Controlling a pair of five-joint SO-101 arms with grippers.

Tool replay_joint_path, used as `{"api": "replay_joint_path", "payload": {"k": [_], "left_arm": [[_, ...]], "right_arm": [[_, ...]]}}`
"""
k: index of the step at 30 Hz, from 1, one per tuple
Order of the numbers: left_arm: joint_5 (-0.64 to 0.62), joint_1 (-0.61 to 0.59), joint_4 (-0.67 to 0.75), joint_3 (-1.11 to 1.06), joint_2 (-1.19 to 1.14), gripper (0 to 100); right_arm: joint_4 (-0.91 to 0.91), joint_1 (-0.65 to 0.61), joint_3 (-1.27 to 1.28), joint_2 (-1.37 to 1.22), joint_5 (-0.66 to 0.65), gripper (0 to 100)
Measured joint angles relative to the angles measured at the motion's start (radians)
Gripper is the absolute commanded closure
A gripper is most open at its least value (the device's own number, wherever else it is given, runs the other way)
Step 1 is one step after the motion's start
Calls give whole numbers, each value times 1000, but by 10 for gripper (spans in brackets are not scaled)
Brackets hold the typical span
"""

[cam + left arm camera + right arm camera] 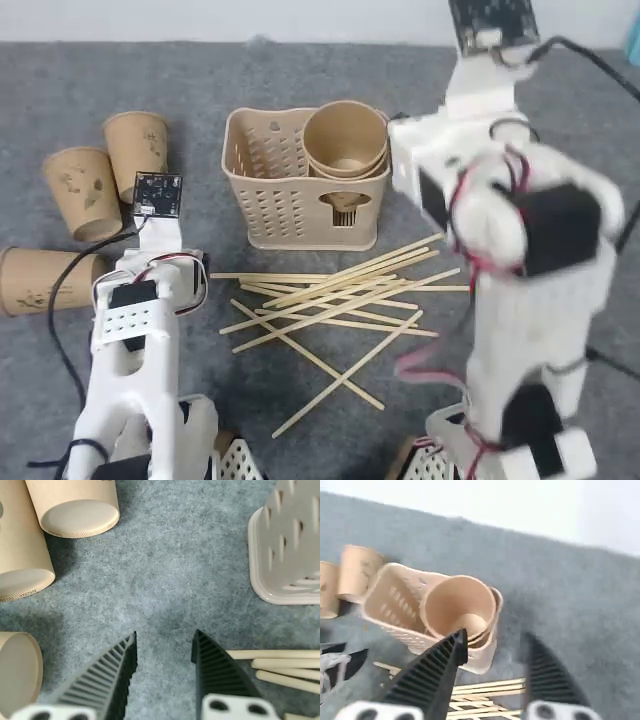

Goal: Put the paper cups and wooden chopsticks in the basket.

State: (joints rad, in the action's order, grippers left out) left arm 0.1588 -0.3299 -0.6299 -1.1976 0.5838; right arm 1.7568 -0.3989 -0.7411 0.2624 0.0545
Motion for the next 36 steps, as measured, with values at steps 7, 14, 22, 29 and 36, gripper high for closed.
{"api": "replay_joint_path", "payload": {"k": [7,14,22,29,36], "left_arm": [[0,0,0,0,0,826],[-3,-37,-6,-5,60,826],[0,-48,-28,-80,249,827],[0,-126,-180,-78,433,827],[0,-382,-338,40,554,893]], "right_arm": [[0,-31,270,267,-3,976],[0,157,735,459,-35,976],[-170,440,1339,608,-269,976],[-407,617,1734,718,-502,976],[-539,651,1992,769,-554,976]]}}
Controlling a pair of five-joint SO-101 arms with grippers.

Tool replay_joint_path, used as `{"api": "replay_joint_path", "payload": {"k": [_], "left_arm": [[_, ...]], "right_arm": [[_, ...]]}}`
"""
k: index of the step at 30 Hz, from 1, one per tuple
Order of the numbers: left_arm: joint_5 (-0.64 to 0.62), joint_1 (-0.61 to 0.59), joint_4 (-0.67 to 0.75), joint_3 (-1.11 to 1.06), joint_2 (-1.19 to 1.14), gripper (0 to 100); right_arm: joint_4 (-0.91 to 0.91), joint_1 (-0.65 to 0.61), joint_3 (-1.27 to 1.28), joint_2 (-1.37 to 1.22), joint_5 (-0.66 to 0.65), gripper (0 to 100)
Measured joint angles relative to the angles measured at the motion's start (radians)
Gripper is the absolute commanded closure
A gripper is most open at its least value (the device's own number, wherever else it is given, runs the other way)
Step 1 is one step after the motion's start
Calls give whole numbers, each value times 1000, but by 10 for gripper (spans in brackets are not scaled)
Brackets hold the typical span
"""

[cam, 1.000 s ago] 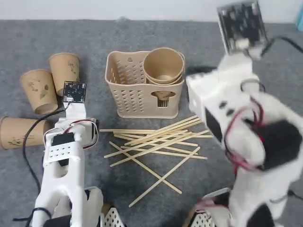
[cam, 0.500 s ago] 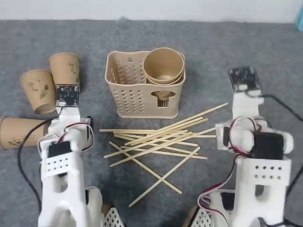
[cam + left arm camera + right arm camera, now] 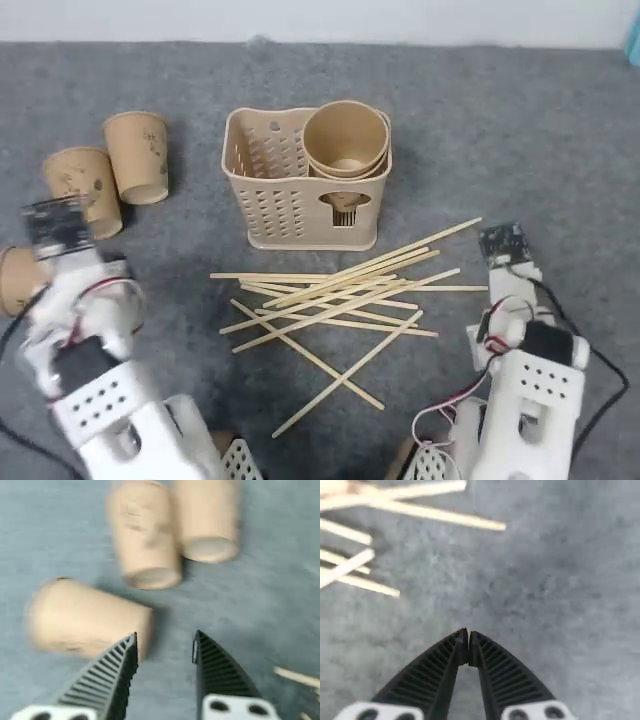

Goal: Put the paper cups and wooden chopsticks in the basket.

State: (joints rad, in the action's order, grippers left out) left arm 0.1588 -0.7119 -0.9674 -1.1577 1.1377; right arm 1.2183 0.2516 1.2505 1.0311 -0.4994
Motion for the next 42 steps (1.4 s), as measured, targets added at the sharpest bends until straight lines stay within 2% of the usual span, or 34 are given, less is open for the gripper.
{"api": "replay_joint_path", "payload": {"k": [4,11,16,25,34,42], "left_arm": [[0,-140,-75,112,2,990],[0,-238,-103,199,2,967],[0,-250,-87,262,-86,967],[0,-359,-117,686,-726,967],[-5,-407,-420,1304,-1390,967],[-6,-362,-605,1697,-1722,968]], "right_arm": [[-130,6,127,18,-2,976],[-137,11,173,107,-2,976],[-137,6,209,192,-2,976],[-126,6,221,258,-2,976],[-126,6,221,261,-3,976],[-126,6,221,261,-3,976]]}}
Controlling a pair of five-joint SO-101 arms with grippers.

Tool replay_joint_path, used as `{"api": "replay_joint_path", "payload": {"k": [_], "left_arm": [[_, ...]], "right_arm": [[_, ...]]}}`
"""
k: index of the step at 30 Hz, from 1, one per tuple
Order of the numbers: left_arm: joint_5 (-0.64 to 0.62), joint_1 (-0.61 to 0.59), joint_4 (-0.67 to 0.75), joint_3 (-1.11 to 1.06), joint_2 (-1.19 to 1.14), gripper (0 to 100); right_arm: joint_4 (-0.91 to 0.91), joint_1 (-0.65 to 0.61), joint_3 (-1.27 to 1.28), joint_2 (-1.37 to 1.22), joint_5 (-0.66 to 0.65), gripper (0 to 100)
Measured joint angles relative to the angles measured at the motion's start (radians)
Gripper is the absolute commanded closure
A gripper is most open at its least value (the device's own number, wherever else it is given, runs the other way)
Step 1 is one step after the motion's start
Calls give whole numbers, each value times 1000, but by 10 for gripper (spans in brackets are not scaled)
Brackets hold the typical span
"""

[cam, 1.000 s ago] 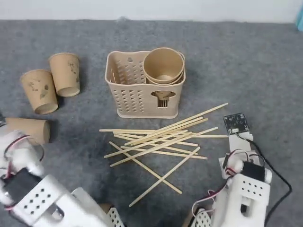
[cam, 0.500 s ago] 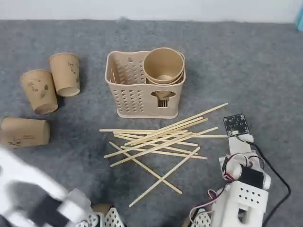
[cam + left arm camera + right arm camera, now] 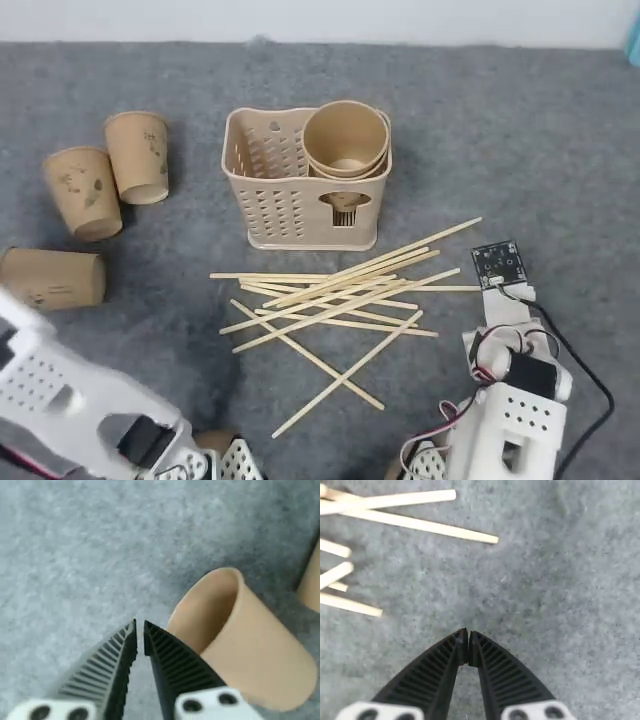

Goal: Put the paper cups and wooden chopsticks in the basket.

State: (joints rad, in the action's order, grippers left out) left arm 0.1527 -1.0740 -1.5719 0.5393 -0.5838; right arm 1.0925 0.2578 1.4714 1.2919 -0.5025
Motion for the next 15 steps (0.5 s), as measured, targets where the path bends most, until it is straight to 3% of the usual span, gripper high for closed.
{"api": "replay_joint_path", "payload": {"k": [15], "left_arm": [[-23,158,-112,54,-72,990]], "right_arm": [[0,0,0,0,0,976]]}}
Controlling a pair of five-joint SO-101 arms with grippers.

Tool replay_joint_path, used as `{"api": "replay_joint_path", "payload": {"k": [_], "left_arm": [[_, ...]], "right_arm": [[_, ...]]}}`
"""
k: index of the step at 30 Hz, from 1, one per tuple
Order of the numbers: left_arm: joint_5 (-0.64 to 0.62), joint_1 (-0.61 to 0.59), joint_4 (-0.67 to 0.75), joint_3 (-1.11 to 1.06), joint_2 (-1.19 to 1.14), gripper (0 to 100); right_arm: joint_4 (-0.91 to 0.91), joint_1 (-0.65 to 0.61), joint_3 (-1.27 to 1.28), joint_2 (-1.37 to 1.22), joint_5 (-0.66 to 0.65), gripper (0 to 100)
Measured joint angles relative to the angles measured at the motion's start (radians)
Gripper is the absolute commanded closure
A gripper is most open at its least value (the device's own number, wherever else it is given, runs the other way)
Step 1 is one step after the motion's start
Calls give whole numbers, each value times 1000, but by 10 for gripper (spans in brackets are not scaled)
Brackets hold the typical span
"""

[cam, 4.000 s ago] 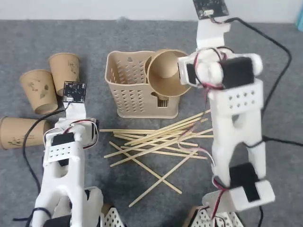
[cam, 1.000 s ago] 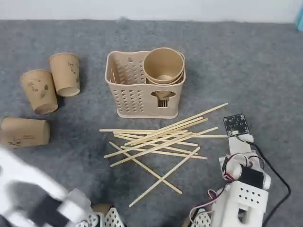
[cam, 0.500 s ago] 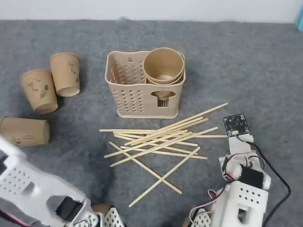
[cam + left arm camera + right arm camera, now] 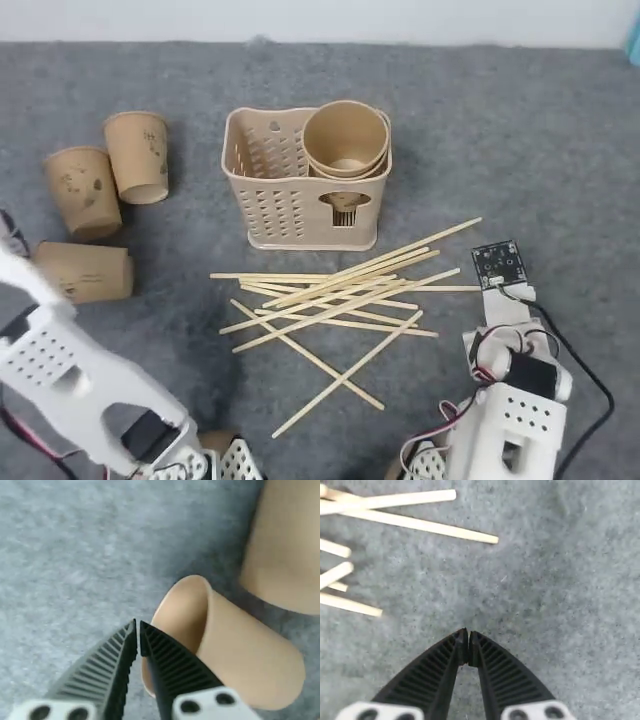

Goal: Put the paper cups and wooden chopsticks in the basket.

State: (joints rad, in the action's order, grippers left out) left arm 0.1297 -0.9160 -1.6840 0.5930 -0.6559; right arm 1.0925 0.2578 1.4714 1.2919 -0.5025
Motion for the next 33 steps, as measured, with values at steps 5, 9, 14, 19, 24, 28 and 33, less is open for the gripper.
{"api": "replay_joint_path", "payload": {"k": [5,9,14,19,24,28,33], "left_arm": [[-46,49,-25,0,0,990],[-57,95,-32,9,0,990],[-103,149,-34,-8,17,990],[-137,224,-34,-170,206,990],[-149,361,-2,-437,433,990],[-213,456,75,-658,588,989],[-226,539,97,-812,793,988]], "right_arm": [[0,0,0,0,0,976],[0,0,0,0,-15,976],[0,0,0,0,-29,976],[0,0,0,0,-29,976],[0,0,0,0,-31,976],[0,0,0,6,-31,976],[0,0,0,8,-31,976]]}}
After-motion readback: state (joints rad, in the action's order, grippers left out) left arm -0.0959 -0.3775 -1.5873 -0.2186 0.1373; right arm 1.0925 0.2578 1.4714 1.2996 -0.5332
